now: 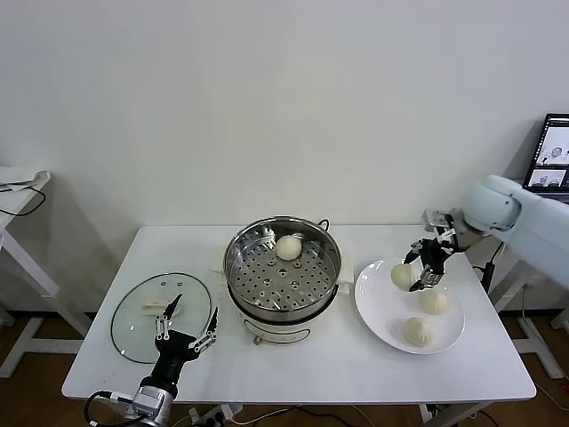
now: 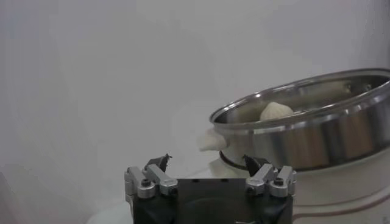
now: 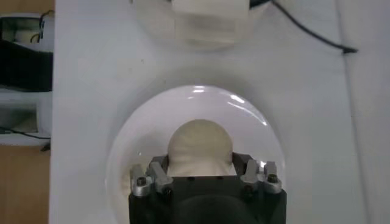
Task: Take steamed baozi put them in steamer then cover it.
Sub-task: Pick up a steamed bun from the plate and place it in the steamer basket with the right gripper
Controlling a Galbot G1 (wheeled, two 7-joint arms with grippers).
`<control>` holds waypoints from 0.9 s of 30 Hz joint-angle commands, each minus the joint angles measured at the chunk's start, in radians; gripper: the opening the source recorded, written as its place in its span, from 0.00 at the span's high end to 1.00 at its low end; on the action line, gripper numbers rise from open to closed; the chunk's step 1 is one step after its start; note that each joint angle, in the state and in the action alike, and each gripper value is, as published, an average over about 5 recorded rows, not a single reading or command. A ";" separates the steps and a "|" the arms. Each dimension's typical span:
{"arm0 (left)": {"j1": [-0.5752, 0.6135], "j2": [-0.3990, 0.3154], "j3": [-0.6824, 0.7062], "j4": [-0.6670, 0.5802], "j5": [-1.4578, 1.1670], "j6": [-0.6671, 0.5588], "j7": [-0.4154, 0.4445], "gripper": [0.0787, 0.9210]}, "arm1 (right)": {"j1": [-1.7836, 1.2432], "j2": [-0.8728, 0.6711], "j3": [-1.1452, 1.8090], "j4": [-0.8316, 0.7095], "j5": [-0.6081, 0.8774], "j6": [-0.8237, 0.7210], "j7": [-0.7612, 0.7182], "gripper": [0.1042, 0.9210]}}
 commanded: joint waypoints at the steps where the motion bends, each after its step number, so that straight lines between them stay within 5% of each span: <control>1: 0.004 0.001 -0.001 -0.013 0.002 0.001 0.000 0.12 | 0.402 -0.050 -0.285 0.214 0.213 -0.100 -0.002 0.28; 14: 0.024 0.004 -0.022 -0.046 -0.001 0.000 -0.001 0.12 | 0.472 0.266 -0.293 0.226 0.361 -0.230 0.064 0.28; 27: 0.021 0.005 -0.038 -0.031 -0.001 -0.005 -0.001 0.12 | 0.306 0.596 -0.185 0.016 0.334 -0.289 0.103 0.28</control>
